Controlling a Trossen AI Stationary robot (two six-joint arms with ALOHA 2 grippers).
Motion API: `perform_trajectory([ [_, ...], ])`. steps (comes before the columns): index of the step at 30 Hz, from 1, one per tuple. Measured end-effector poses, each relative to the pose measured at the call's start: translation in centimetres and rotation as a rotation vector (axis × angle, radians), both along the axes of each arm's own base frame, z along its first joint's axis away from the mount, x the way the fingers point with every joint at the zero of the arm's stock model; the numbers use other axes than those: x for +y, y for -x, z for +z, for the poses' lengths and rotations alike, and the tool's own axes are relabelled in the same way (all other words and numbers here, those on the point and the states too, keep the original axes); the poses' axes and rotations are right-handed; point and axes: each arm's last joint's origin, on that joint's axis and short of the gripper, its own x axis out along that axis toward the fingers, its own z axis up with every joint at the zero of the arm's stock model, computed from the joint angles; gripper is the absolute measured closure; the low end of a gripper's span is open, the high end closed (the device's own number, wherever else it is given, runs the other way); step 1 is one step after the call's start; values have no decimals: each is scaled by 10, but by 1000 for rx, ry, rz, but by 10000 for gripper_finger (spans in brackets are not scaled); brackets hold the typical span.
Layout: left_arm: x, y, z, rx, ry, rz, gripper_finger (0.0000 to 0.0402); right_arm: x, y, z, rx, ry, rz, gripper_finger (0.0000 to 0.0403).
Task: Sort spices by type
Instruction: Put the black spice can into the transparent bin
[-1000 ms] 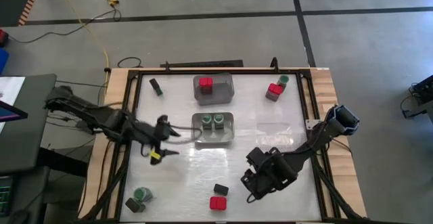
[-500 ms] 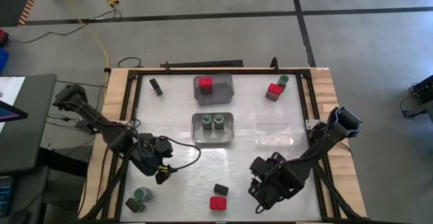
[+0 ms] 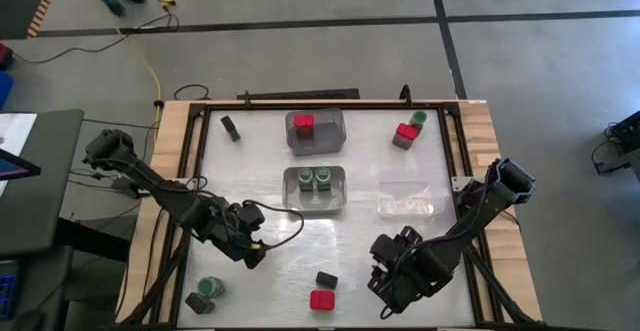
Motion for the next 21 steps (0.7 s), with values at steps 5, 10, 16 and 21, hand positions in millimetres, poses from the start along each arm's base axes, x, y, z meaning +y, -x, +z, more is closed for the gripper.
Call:
perform_trajectory([
  [5, 4, -2, 0, -3, -40, -30, 55, 0, 0, 0, -4, -2, 0, 98],
  [10, 8, -5, 0, -4, -33, -6, 15, 0, 0, 0, -4, -3, 0, 98],
  [16, 6, -5, 0, 23, 68, 5, 9, 0, 0, 0, -4, -2, 0, 98],
  [21, 2, 0, 2, 69, 116, 14, 10, 0, -1, 0, -2, 2, 14, 98],
])
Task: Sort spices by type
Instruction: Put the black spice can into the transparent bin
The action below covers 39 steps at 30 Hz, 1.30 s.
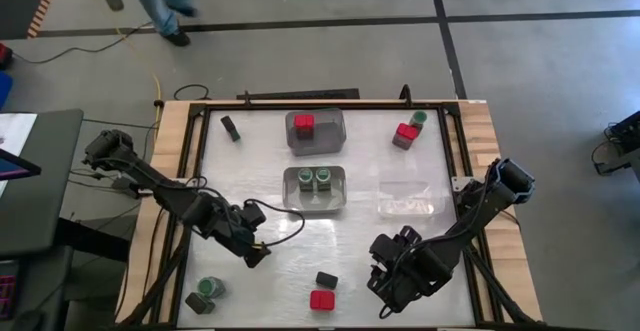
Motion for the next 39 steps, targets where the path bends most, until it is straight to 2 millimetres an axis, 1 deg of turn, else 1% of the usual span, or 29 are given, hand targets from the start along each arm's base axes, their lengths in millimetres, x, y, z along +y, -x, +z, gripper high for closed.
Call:
perform_trajectory([
  [3, -7, 5, 11, -10, -17, -9, 10, 0, 0, 0, 0, 1, 3, 98],
  [8, -22, 13, 36, -41, -2, -62, 10, 0, 0, 0, 1, 4, 10, 98],
  [12, -32, 21, 52, -60, -17, -151, 10, 0, 0, 0, 2, 5, 13, 98],
  [16, -41, 30, 59, -79, -72, -275, 10, 0, 0, 0, 2, 8, 23, 98],
  [19, -40, 34, 58, -57, -85, -234, 10, 1, -1, 0, -3, 5, 33, 98],
  [26, -16, 46, 52, 123, -195, -155, 10, 2, -2, 0, -14, -2, 36, 98],
  [31, 9, 53, 54, 244, -263, -81, 10, 2, -2, 1, -18, -6, 32, 98],
  [35, 32, 56, 61, 266, -289, -60, 10, 2, -3, 1, -24, -14, 22, 98],
  [39, 57, 61, 71, 246, -315, -59, 10, 2, -3, 1, -31, -26, -4, 98],
])
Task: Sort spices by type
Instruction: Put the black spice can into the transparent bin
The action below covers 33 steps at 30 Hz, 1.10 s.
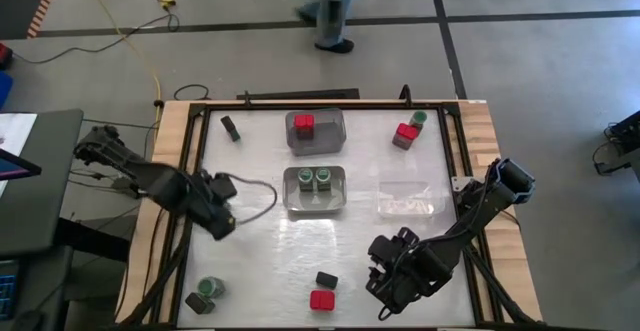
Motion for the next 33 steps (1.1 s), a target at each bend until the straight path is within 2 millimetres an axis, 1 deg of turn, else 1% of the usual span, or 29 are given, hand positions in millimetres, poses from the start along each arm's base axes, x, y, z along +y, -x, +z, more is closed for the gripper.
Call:
perform_trajectory([
  [4, 22, 9, 10, -38, -21, -26, 10, -1, -1, 0, -17, -14, -51, 98],
  [6, 31, 15, 14, -33, -44, -72, 10, -1, -1, 0, -32, -12, -74, 98],
  [9, 40, 21, 13, -6, -59, -146, 10, -2, -2, 0, -49, -16, -111, 98],
  [11, 45, 24, 5, 39, -50, -191, 10, -4, -3, 1, -61, -18, -138, 98],
  [16, 56, 27, -27, 205, -55, -274, 10, -11, -9, 1, -69, -26, -182, 98],
  [21, 63, 28, -55, 315, -75, -374, 10, -18, -16, 1, -82, -35, -204, 98],
  [27, 65, 27, -85, 355, -28, -411, 19, -24, -22, 1, -91, -42, -227, 98],
  [33, 64, 23, -99, 317, -18, -444, 45, -27, -25, 1, -94, -44, -236, 98],
])
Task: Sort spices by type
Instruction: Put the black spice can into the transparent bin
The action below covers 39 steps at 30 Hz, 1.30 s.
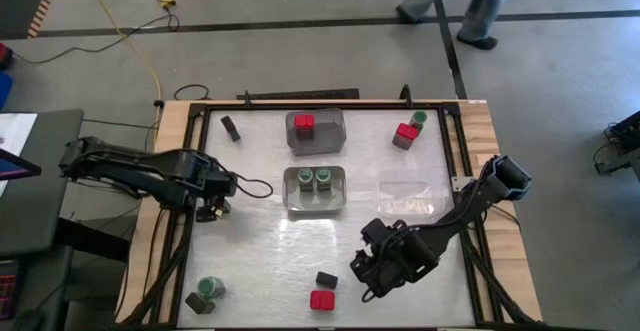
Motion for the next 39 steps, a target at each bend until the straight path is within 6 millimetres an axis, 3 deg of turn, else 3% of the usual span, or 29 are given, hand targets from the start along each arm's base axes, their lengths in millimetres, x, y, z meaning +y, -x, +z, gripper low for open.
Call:
perform_trajectory([
  [7, 0, 6, -20, 61, 4, -3, 58, 0, 0, 0, 1, 1, 0, 98],
  [11, 0, 7, -21, 65, 6, 1, 79, 0, 0, 0, 4, 7, 12, 98],
  [16, 0, 7, -21, 64, 7, 3, 136, -2, -1, 0, 6, 11, 14, 98],
  [22, 0, 7, -19, 72, 8, 0, 236, -4, -4, 0, -21, -24, -44, 98],
  [25, 0, 5, -12, 48, 11, -1, 279, -2, -5, 1, -36, -37, -45, 98],
  [31, -1, -8, 16, -41, 17, -15, 280, -9, -9, 1, -23, -23, -45, 98],
  [36, 5, -33, 47, -79, 11, -22, 280, -22, -5, 4, 34, 10, -68, 102],
  [39, 14, -57, 67, -67, 7, -7, 280, -33, 9, 21, 56, 27, -71, 107],
])
